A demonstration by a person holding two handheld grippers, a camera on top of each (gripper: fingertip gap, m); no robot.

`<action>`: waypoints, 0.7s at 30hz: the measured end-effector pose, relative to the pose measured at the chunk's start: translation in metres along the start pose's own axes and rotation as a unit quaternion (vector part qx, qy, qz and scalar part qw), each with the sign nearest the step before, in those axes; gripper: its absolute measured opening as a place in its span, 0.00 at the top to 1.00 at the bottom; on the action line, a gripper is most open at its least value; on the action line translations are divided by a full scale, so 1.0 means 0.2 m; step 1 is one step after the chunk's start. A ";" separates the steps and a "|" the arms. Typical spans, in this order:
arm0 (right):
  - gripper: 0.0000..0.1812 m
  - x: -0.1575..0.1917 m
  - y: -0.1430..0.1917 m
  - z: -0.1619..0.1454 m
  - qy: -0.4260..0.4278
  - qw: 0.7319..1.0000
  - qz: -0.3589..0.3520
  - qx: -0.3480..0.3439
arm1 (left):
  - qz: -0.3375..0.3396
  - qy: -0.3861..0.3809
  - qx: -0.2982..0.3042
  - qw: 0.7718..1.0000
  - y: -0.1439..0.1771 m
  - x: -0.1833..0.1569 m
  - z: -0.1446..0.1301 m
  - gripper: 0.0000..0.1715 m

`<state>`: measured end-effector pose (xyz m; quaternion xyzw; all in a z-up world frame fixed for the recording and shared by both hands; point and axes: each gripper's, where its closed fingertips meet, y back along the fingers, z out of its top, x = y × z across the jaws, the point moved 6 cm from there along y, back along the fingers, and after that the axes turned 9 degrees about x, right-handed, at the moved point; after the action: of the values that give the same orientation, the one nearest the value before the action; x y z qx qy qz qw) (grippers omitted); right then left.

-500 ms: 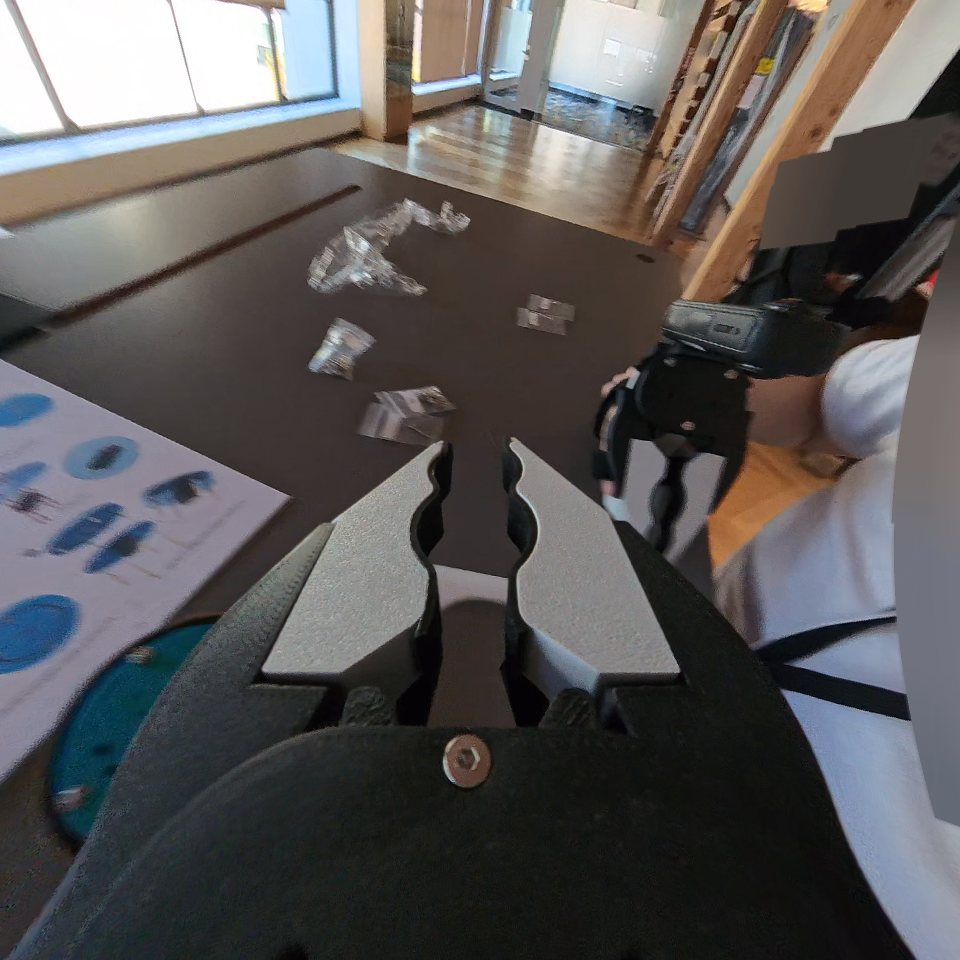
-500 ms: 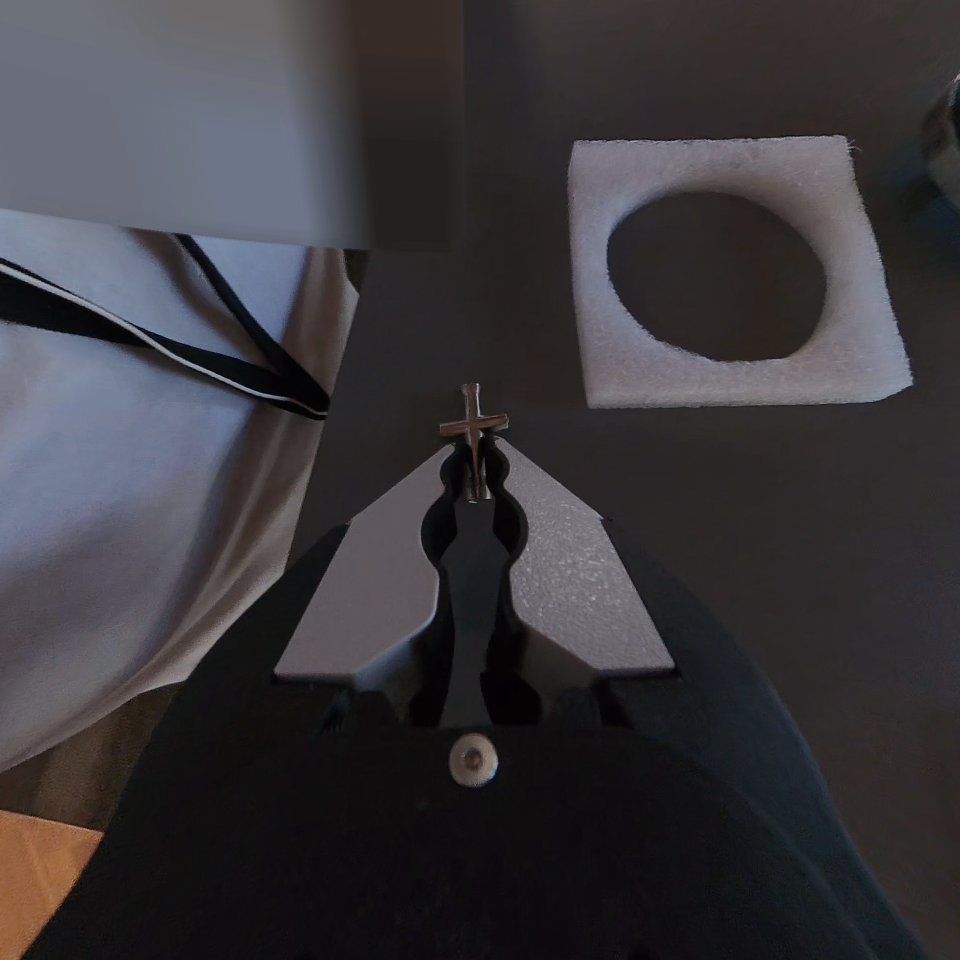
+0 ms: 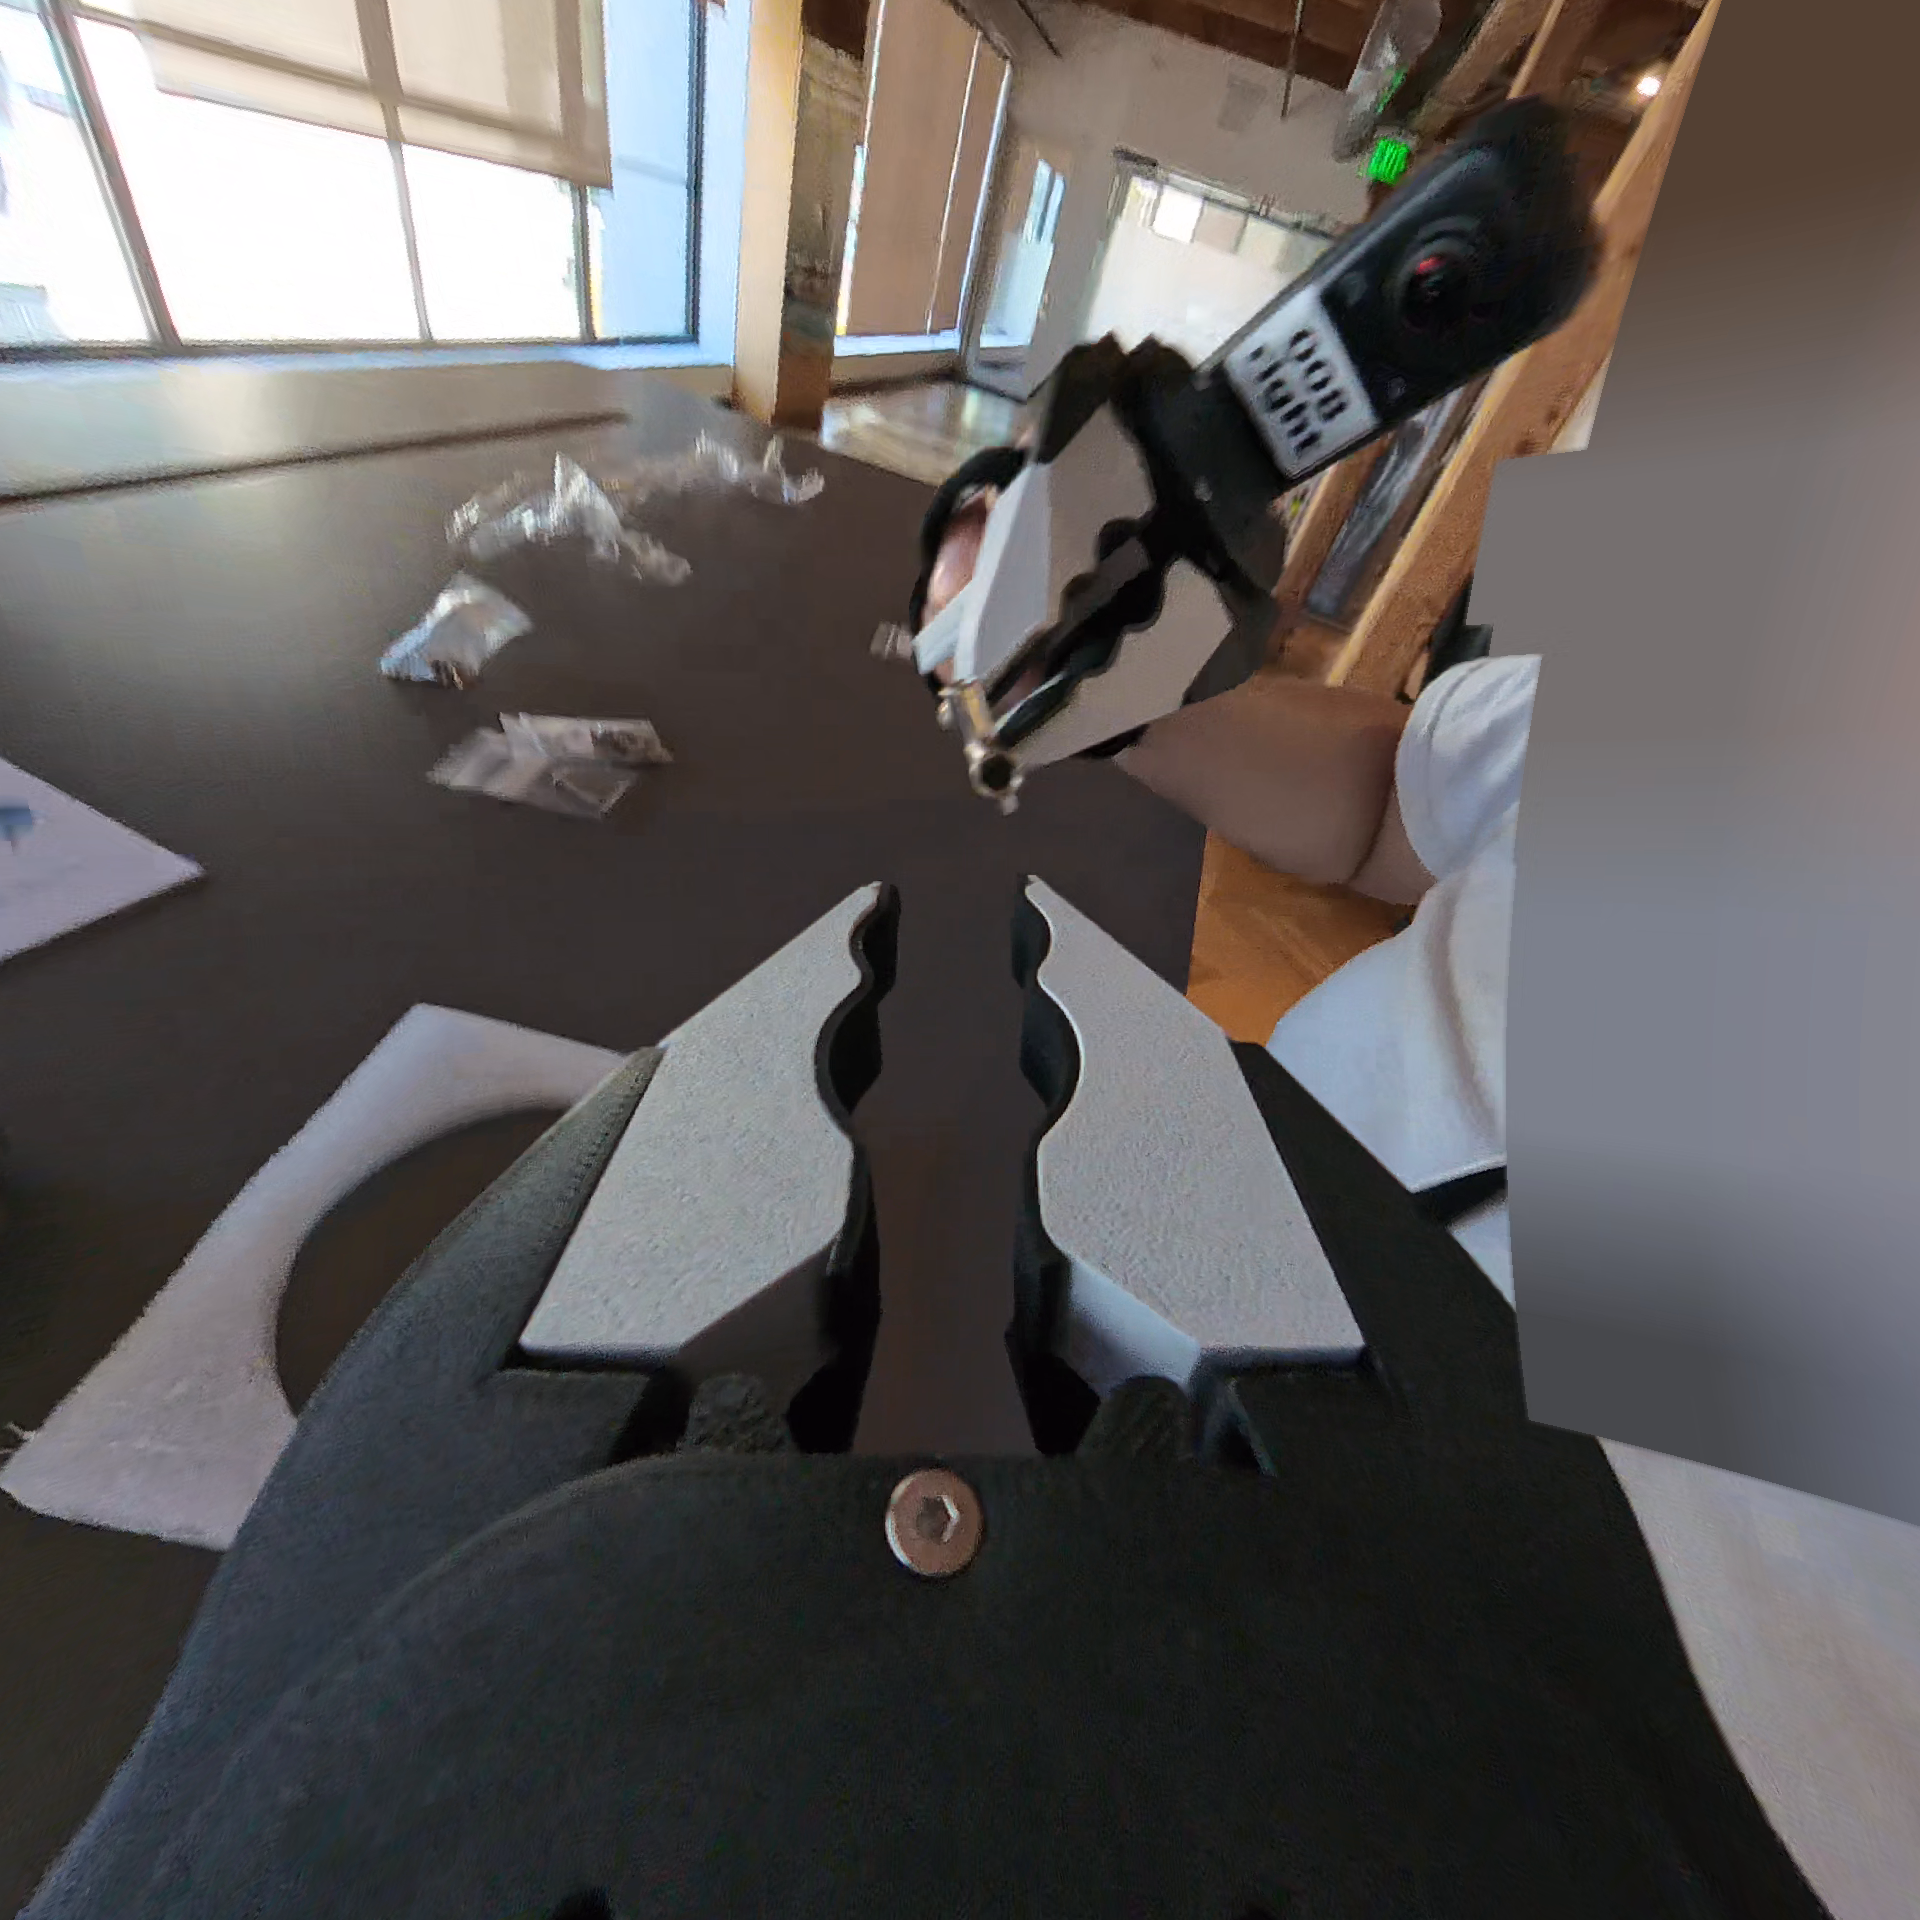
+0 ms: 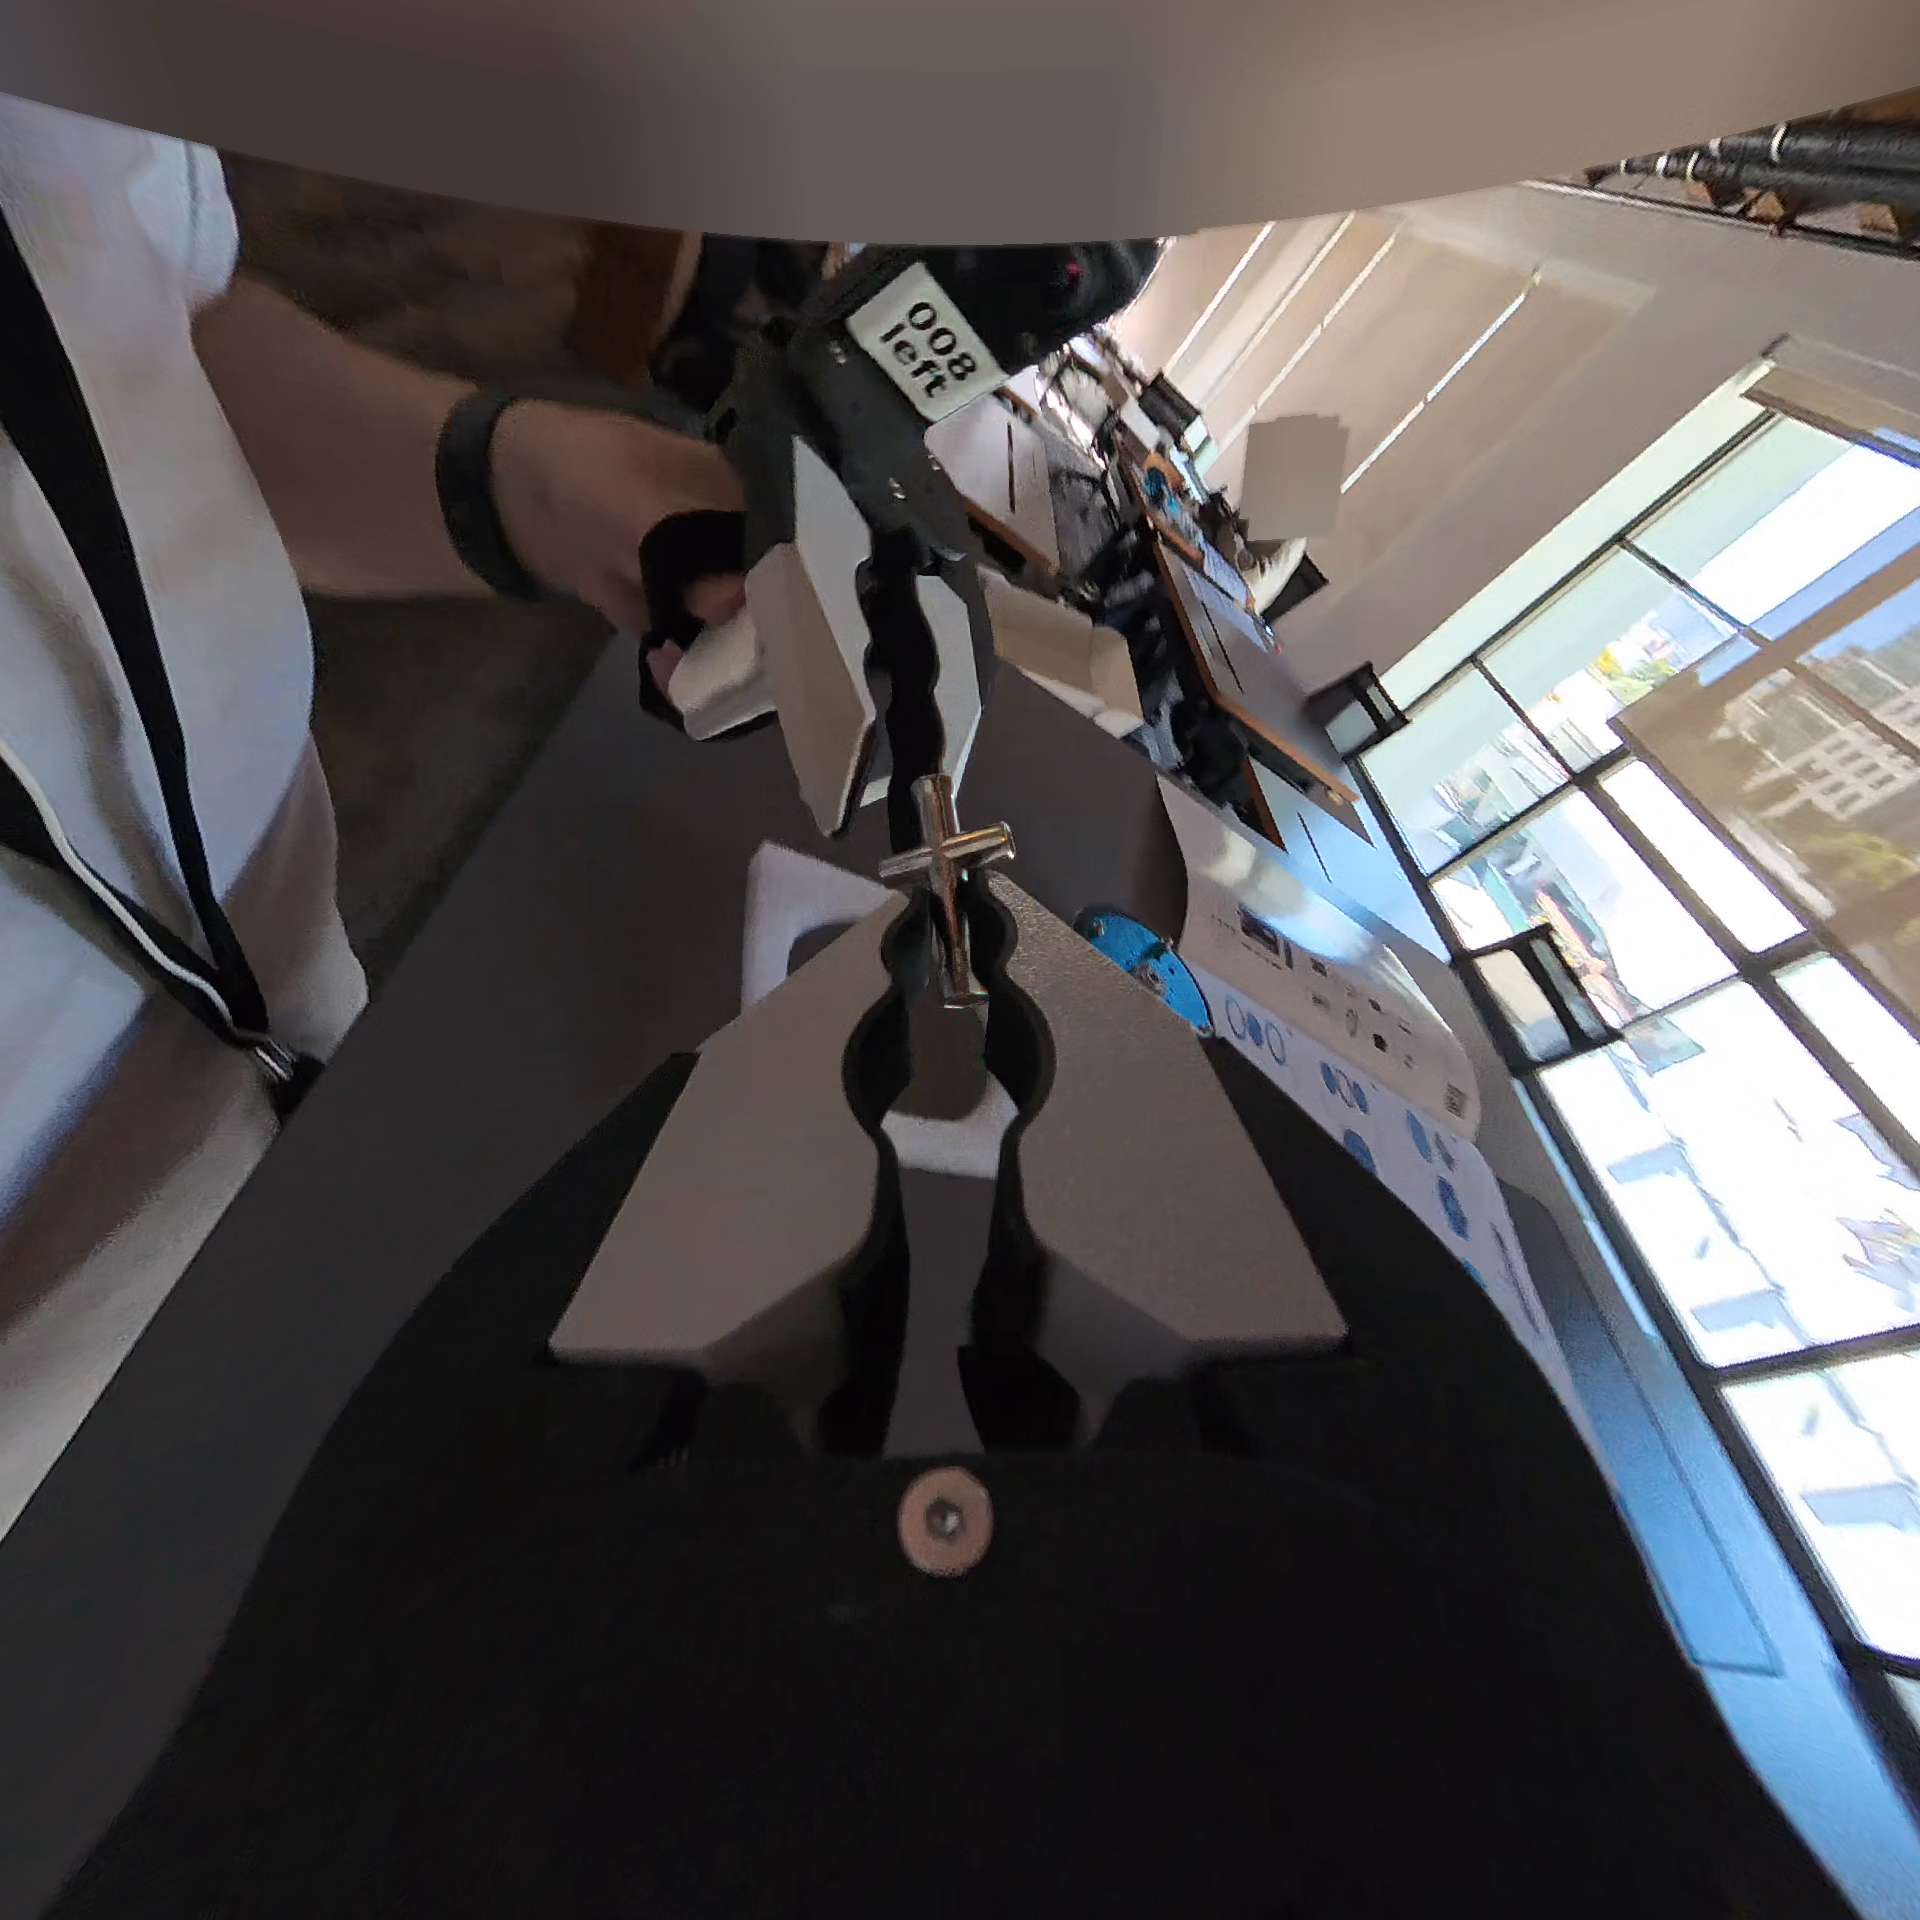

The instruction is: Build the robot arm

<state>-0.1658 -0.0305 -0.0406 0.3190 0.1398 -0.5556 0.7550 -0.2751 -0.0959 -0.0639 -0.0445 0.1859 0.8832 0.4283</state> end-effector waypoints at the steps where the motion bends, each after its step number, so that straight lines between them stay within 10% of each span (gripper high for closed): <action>1: 0.97 -0.01 -0.01 0.00 -0.010 1.000 0.007 -0.011 | 0.003 -0.009 -0.015 1.000 0.01 -0.02 0.03 0.89; 21: 0.97 -0.11 -0.18 -0.02 0.056 0.994 -0.028 0.093 | 0.019 0.053 -0.088 0.995 0.05 0.18 0.05 0.96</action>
<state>-0.2070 -0.0183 -0.0421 0.4139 0.1384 -0.5684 0.6975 -0.3048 -0.0725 -0.0606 -0.1254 0.1310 0.9003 0.3956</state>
